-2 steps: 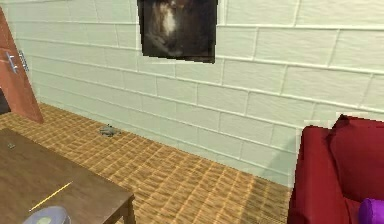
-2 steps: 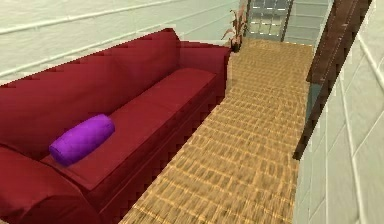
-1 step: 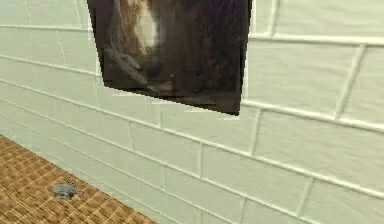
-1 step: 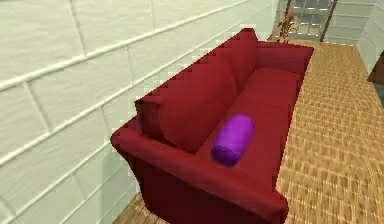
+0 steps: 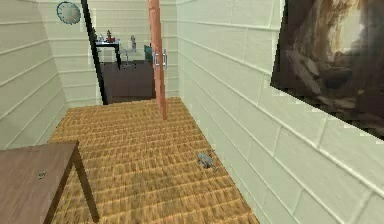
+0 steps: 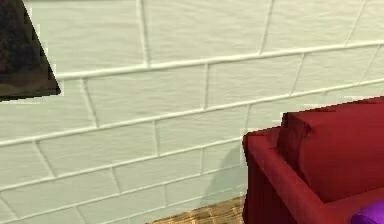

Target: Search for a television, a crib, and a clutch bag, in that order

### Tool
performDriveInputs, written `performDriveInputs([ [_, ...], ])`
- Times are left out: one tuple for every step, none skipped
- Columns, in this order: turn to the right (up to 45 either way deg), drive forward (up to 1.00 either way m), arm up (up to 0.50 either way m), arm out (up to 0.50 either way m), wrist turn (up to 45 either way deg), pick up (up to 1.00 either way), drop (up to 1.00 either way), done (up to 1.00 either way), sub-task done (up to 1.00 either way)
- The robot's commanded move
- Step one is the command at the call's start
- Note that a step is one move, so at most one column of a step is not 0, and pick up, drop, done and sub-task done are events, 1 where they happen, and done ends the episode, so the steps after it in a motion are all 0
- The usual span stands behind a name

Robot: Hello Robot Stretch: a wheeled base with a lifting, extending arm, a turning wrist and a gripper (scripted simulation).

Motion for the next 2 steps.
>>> performDriveInputs([
  [-15.0,0.00,0.00,0.00,0.0,0.00,0.00,0.00,0.00],
  [0.0,1.00,0.00,0.00,0.0,0.00,0.00,0.00,0.00],
])
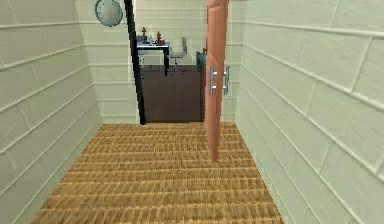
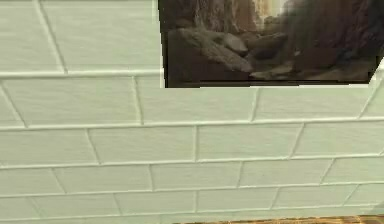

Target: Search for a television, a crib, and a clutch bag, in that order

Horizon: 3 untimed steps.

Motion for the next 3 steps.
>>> performDriveInputs([
  [0.0,1.00,0.00,0.00,0.0,0.00,0.00,0.00,0.00],
  [-3.0,0.00,0.00,0.00,0.0,0.00,0.00,0.00,0.00],
  [0.0,1.00,0.00,0.00,0.0,0.00,0.00,0.00,0.00],
])
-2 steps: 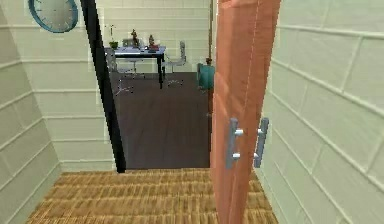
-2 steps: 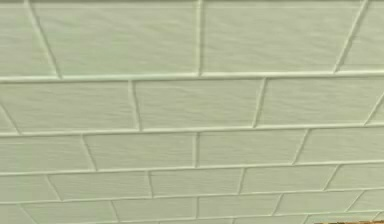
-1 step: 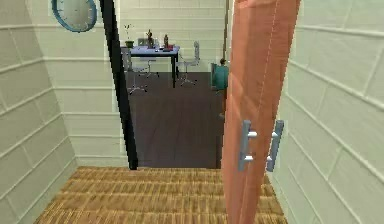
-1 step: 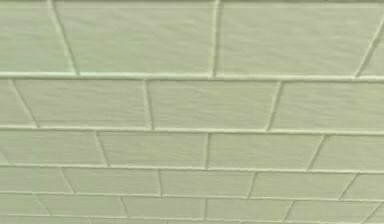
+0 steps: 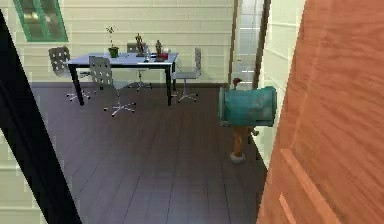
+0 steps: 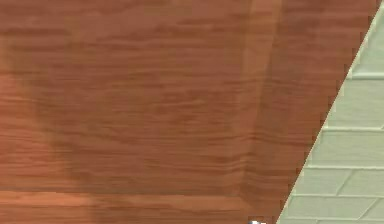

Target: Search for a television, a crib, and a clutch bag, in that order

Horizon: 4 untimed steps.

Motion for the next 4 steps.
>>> performDriveInputs([
  [0.0,1.00,0.00,0.00,0.0,0.00,0.00,0.00,0.00],
  [0.0,1.00,0.00,0.00,0.0,0.00,0.00,0.00,0.00],
  [24.0,0.00,0.00,0.00,0.0,0.00,0.00,0.00,0.00],
  [0.0,0.05,0.00,0.00,0.0,0.00,0.00,0.00,0.00],
])
